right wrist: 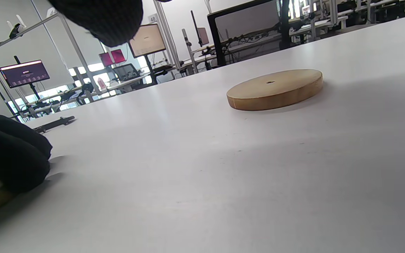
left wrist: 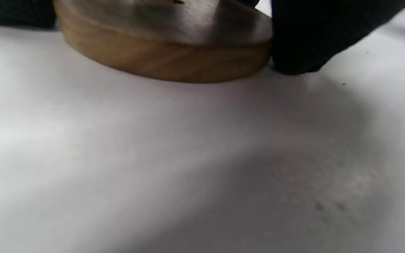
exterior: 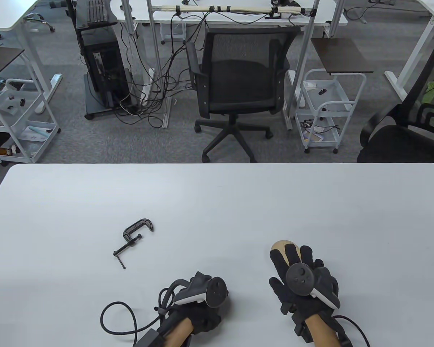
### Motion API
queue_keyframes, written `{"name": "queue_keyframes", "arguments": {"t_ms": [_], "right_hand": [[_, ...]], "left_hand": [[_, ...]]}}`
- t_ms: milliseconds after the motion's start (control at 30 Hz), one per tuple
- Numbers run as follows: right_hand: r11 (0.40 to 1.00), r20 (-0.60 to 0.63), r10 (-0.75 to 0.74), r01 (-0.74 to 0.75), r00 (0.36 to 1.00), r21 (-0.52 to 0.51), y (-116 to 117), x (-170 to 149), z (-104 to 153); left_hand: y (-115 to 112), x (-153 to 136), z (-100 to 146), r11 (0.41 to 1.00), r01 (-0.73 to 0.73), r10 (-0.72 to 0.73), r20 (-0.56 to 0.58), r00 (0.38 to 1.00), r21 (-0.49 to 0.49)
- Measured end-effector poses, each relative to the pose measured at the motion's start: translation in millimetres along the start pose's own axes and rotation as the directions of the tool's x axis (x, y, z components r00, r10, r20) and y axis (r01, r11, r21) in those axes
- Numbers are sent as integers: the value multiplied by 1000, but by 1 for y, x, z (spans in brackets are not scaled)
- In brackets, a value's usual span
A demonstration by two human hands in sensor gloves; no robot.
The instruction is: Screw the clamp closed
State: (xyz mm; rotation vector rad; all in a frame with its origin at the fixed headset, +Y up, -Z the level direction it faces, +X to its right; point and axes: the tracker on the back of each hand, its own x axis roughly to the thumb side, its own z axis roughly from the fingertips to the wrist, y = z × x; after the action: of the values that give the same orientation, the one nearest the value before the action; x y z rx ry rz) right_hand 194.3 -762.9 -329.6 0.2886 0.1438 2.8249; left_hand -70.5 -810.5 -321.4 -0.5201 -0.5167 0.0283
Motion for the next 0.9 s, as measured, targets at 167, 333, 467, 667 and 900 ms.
{"name": "queue_keyframes", "arguments": {"t_ms": [167,333,467,667,900], "right_hand": [[1000,5,-1,1,1000,6,1,0,0],[1000,8,-7,7,1000,15,2,0,0],[1000,8,-11,11,1000,21,4,-1,0],[1000,8,-17,17,1000,19,5,0,0],[999,9,-15,15,1000,39,9,2,-2]], "left_hand": [[2,0,-3,1000,-1,1,-18,1000,22],[4,-1,-2,998,19,-19,-8,1000,61],[5,-6,3,990,9,-10,5,1000,137],[22,-40,25,937,-168,161,48,986,305],[37,-85,60,618,-572,451,353,820,539]]}}
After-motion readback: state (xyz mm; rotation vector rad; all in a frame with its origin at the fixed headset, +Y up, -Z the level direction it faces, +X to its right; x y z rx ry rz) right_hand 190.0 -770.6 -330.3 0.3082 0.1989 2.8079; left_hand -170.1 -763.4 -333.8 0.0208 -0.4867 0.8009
